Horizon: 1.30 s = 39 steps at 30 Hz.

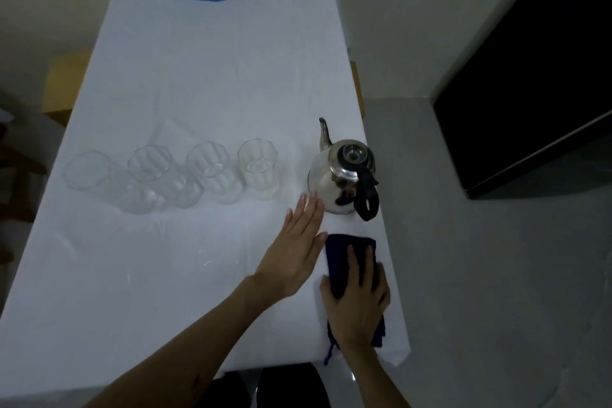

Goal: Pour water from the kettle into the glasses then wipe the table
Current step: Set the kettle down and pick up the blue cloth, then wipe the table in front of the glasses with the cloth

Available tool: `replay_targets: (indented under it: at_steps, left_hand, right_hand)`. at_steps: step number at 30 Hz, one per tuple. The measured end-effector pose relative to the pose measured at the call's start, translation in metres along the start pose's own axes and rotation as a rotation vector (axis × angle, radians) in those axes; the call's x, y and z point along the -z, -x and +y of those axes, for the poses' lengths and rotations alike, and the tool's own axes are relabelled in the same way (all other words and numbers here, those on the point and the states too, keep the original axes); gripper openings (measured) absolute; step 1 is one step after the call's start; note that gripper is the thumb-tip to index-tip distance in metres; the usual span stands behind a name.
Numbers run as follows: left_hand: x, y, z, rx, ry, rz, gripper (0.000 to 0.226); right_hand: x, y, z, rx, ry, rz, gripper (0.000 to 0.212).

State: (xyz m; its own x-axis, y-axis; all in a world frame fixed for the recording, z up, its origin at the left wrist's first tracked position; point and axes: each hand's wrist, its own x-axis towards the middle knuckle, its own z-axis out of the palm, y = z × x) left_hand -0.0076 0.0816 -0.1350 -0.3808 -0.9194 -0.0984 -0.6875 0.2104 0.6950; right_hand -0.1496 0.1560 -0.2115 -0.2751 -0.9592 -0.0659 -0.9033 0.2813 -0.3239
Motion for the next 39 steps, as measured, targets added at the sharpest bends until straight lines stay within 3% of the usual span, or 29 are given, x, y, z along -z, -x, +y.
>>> replay_targets:
  at_steps: [4, 7, 11, 15, 20, 30, 35, 39]
  left_hand:
    - [-0.015, 0.062, -0.027, 0.132, 0.008, 0.001, 0.056]
    - [-0.015, 0.109, -0.049, 0.164, 0.007, 0.056, 0.063]
    - [-0.011, 0.168, -0.088, 0.241, -0.033, 0.13, 0.064]
    - [-0.007, 0.213, -0.132, 0.271, -0.167, 0.156, 0.063]
    - [-0.006, 0.226, -0.163, 0.284, -0.353, 0.183, 0.058]
    - [-0.016, 0.227, -0.166, 0.271, -0.438, 0.232, 0.06]
    - [-0.018, 0.226, -0.166, 0.289, -0.46, 0.228, 0.061]
    - [-0.018, 0.227, -0.167, 0.28, -0.487, 0.221, 0.062]
  right_hand:
    - [-0.009, 0.004, -0.003, 0.039, 0.048, 0.058, 0.058]
    - [-0.007, 0.002, -0.013, -0.009, -0.092, 0.136, 0.062]
    - [-0.012, 0.025, -0.046, 0.12, -0.282, 0.294, 0.055]
    - [-0.034, 0.058, -0.093, 0.245, -0.317, 0.247, 0.055]
    - [-0.058, 0.062, -0.103, 0.235, -0.033, 0.11, 0.05]
    - [-0.076, 0.009, -0.138, 0.123, -0.02, 0.209, 0.048]
    - [-0.083, 0.005, -0.171, 0.47, -0.015, 0.104, 0.048]
    - [-0.078, 0.028, -0.151, 0.645, -0.015, 0.071, 0.052]
